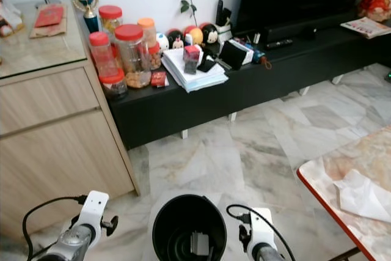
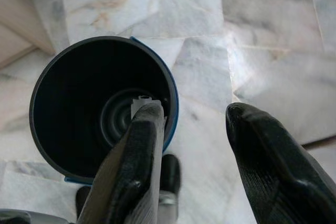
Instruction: Picking trash to rubbish bin
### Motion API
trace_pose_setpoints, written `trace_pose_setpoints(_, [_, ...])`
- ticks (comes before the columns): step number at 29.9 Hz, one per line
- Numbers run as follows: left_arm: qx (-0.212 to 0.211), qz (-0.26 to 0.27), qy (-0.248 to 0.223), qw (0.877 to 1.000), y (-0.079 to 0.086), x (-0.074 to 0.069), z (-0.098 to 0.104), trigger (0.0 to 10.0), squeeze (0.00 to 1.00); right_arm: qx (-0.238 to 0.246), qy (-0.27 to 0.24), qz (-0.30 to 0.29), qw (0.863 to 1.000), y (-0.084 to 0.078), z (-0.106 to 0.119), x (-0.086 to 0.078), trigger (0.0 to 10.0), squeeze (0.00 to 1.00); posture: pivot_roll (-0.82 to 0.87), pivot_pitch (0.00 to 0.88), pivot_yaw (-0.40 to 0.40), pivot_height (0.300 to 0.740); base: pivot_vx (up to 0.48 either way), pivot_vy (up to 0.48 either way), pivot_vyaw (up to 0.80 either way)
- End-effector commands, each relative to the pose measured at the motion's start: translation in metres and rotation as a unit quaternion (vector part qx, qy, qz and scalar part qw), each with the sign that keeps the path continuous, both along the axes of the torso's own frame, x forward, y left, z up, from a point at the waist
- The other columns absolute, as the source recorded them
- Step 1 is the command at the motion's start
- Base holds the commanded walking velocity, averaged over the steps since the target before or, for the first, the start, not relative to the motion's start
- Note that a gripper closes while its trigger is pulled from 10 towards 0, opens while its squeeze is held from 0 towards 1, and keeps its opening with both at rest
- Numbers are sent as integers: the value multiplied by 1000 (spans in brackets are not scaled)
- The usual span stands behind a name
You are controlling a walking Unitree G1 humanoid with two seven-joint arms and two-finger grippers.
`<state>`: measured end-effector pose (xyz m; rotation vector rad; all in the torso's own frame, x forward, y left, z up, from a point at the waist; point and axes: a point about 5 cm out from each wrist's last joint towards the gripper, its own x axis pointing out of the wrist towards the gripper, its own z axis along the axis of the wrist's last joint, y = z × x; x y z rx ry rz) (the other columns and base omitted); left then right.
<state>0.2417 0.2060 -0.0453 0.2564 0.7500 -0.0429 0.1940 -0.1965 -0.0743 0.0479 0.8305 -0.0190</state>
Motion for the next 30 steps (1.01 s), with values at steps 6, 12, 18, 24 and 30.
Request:
trace_pose_setpoints(6, [-2,-5,8,1000,-4,0,-1,10000,0,-5,8,-2,1000,-3,-1,-3,10000,0,88,0,6,740,0,0,-708])
trace_pose_setpoints(12, [-3,-5,8,1000,-4,0,-1,10000,0,-3,7,-2,1000,-2,-2,-3,10000,0,87,0,8,740,0,0,-700])
trace_pose_setpoints(18, [-4,-4,8,1000,-4,0,-1,10000,0,4,1,-4,1000,-1,-1,-3,10000,0,89,0,9,740,0,0,-228])
trace_pose_setpoints(24, [-4,-4,9,1000,-4,0,-1,10000,0,6,-4,-12,1000,-2,0,-2,10000,0,88,0,9,740,0,0,0])
trace_pose_setpoints(30, [0,-7,10,1000,-4,0,-2,10000,0,7,-1,-12,1000,-3,-1,-3,10000,0,88,0,10,740,0,0,0])
